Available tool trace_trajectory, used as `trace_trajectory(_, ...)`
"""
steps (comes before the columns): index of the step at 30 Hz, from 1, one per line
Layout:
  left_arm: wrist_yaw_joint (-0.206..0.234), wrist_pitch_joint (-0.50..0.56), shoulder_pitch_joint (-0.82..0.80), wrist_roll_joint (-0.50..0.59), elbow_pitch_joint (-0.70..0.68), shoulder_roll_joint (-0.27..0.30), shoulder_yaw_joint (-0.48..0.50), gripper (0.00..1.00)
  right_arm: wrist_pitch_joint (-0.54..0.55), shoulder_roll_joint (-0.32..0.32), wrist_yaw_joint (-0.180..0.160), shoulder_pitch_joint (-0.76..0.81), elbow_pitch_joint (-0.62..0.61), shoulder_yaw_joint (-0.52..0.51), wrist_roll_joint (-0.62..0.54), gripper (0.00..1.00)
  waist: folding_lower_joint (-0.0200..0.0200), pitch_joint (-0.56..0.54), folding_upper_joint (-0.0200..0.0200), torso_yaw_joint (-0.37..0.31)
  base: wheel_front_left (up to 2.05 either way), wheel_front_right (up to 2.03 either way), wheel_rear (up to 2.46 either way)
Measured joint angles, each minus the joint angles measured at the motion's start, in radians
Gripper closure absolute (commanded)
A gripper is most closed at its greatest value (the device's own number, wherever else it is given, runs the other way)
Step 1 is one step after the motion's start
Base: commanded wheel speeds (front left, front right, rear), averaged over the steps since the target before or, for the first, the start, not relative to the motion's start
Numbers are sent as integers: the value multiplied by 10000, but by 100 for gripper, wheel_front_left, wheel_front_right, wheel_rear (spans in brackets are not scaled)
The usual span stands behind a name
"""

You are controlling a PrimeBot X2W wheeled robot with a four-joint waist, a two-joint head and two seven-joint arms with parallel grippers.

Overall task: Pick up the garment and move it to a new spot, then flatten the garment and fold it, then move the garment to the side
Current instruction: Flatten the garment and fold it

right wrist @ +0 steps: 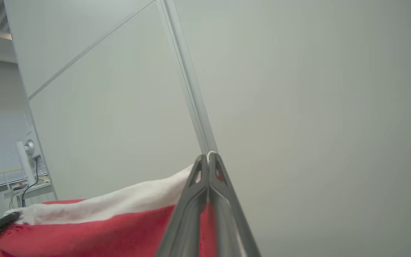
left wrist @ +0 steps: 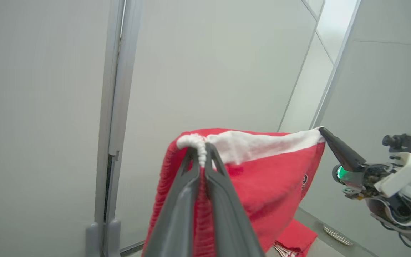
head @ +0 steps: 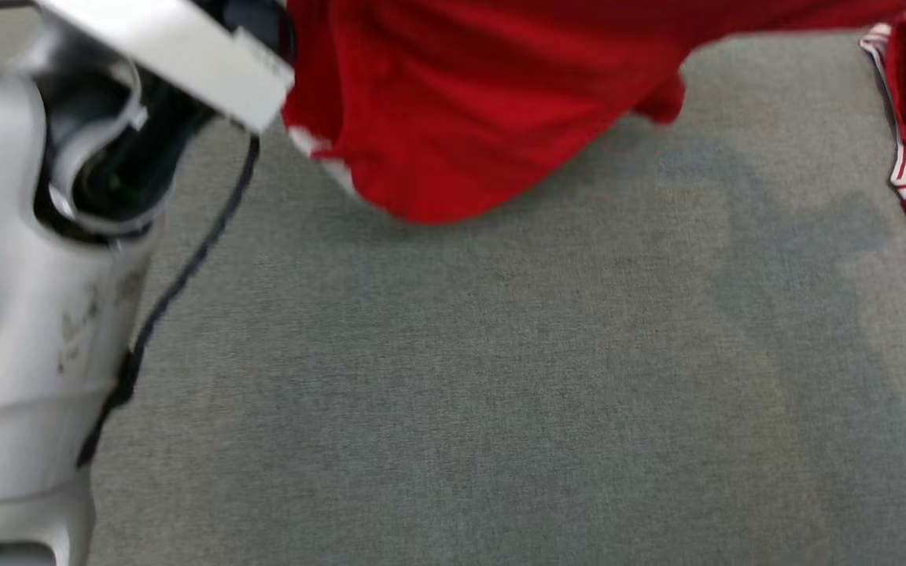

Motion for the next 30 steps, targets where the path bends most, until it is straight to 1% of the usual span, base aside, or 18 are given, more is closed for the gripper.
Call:
trace_trajectory(2, -2, -715, -1552, 290, 502, 40, -416, 100, 2, 171, -2, -1168, 293, -301, -8, 100, 0, 432, 0, -210, 0, 0, 0)
trace_trajectory(4, -2, -1461, -2847, 324, 1057, -21, -888, 100, 0, 305, -2, -2167, 476, -694, -209, 100, 0, 851, 0, -428, 0, 0, 0)
trace_trajectory(7, -6, -2669, -4297, 395, 1755, 38, -1802, 100, 0, 376, -2, -3110, 468, -1156, -642, 100, 0, 1416, 0, -748, 0, 0, 0)
trace_trajectory(10, -19, -3891, -4962, 100, 2186, 278, -2738, 100, 0, 385, -2, -3245, 182, -1379, -897, 100, 0, 1819, 0, -1046, 0, 0, 0)
trace_trajectory(13, -21, -4738, -4759, -389, 2326, 777, -3800, 100, 0, 332, -2, -2691, -426, -1354, -821, 100, 0, 2007, 0, -1286, 0, 0, 0)
trace_trajectory(16, -31, -5208, -3694, -757, 2054, 1536, -4955, 100, 0, 201, -2, -1238, -1083, -1055, -470, 100, 0, 1956, 0, -1358, 0, 0, 0)
trace_trajectory(17, -33, -5377, -3216, -855, 1877, 1760, -5179, 100, 0, 107, -2, -699, -1346, -963, -357, 100, 0, 1905, 0, -1351, 0, 0, 0)
trace_trajectory(19, -33, -5597, -2112, -1170, 1444, 2211, -5434, 100, 2, -182, -2, 559, -1745, -823, -105, 100, 0, 1785, 0, -1309, 0, 0, 0)
trace_trajectory(21, -31, -5720, -786, -1388, 1018, 2589, -5553, 100, 0, -337, -2, 2028, -2017, -819, 121, 100, 0, 1651, 0, -1252, 0, 0, 0)
trace_trajectory(24, -31, -5753, 1397, -1670, 403, 3039, -5783, 100, 2, -424, -2, 4387, -2219, -869, 458, 100, 0, 1438, 0, -1144, 0, 0, 0)
trace_trajectory(25, -31, -5753, 2116, -1724, 196, 3103, -5720, 100, 0, -349, -2, 5131, -2309, -943, 644, 100, 0, 1371, 0, -1105, 0, 0, 0)
trace_trajectory(27, -31, -5766, 3515, -1914, -196, 3055, -5173, 100, 0, -161, -2, 6529, -2481, -1022, 968, 100, 0, 1226, 0, -1034, 0, 0, 0)
trace_trajectory(30, -31, -5764, 5345, -1837, -696, 2987, -4571, 100, 2, 88, -2, 8236, -2836, -1110, 1402, 100, 0, 960, 0, -944, 0, 0, 0)
